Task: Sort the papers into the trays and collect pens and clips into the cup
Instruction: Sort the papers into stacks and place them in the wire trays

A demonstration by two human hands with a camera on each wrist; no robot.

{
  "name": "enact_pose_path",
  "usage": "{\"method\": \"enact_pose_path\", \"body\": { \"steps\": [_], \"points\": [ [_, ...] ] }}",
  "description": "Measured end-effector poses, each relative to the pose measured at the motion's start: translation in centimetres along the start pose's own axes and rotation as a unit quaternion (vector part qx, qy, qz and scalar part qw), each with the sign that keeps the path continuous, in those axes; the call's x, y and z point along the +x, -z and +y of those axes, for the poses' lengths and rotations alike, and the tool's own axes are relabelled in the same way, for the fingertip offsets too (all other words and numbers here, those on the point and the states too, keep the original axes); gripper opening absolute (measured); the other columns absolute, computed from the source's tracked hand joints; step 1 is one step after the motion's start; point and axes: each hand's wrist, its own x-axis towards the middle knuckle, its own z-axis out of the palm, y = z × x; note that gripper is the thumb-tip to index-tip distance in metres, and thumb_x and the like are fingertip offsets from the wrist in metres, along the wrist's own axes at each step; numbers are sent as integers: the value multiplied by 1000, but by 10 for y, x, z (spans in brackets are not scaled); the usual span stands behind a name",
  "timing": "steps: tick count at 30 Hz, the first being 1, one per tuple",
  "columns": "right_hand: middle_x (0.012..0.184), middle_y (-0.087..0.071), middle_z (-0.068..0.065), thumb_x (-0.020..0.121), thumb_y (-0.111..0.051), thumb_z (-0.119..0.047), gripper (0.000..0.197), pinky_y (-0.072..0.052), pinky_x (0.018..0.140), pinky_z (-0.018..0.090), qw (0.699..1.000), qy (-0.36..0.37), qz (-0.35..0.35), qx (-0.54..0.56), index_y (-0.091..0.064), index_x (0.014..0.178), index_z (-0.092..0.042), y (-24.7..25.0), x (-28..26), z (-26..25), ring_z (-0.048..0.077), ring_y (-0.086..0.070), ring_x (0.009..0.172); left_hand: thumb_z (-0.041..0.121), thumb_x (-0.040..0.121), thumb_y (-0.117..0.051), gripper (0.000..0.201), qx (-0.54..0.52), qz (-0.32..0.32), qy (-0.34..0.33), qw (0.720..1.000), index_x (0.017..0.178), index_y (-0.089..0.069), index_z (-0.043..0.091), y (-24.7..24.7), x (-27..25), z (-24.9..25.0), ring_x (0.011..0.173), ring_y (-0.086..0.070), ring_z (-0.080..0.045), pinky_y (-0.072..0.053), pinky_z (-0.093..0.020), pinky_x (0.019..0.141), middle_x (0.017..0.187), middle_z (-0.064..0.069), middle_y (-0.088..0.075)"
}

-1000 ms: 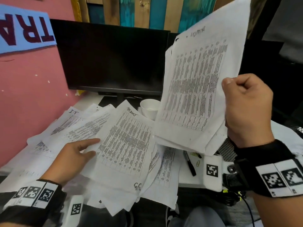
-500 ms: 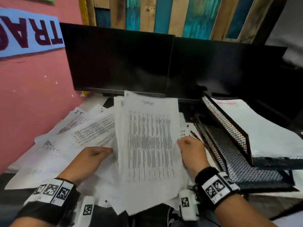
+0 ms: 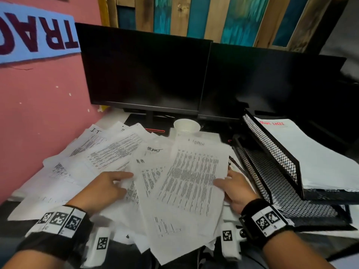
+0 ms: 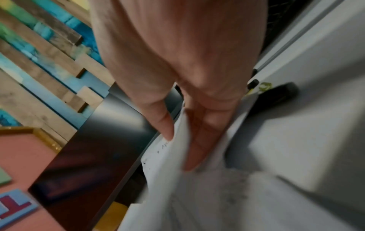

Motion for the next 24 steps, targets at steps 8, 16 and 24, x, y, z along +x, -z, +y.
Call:
{"method": "enact_pose_path", "body": {
  "steps": [8, 16, 24],
  "points": [
    [109, -79, 16, 98, -52, 9, 28, -64, 85, 54, 999, -33, -8, -21, -68, 114, -9, -4, 5, 7, 38, -77, 98, 7, 94, -67, 43, -58, 270, -63, 959, 105, -77, 48, 53, -3, 9, 36, -29, -10, -35, -17, 45, 51, 15, -56],
    [105, -81, 14, 100, -41, 9, 42, -61, 90, 61, 1000, -3, -15, 2, -72, 118, -13, -2, 1, 0, 39, -78, 98, 24, 90, -57, 46, -255, 357, -177, 881, 135, -70, 30, 103, -17, 35, 75, -62, 10, -54, -9, 67, 110, 23, -71],
    [121, -76, 21, 104, -35, 10, 44, -56, 99, 60, 989, -17, -42, 139, -67, 131, -6, -6, -10, -14, 42, -73, 113, -4, 96, -58, 40, -313, 258, -97, 909, 122, -76, 22, 45, -2, 54, 43, -39, -4, -35, -14, 38, 61, 20, -71]
  ]
}}
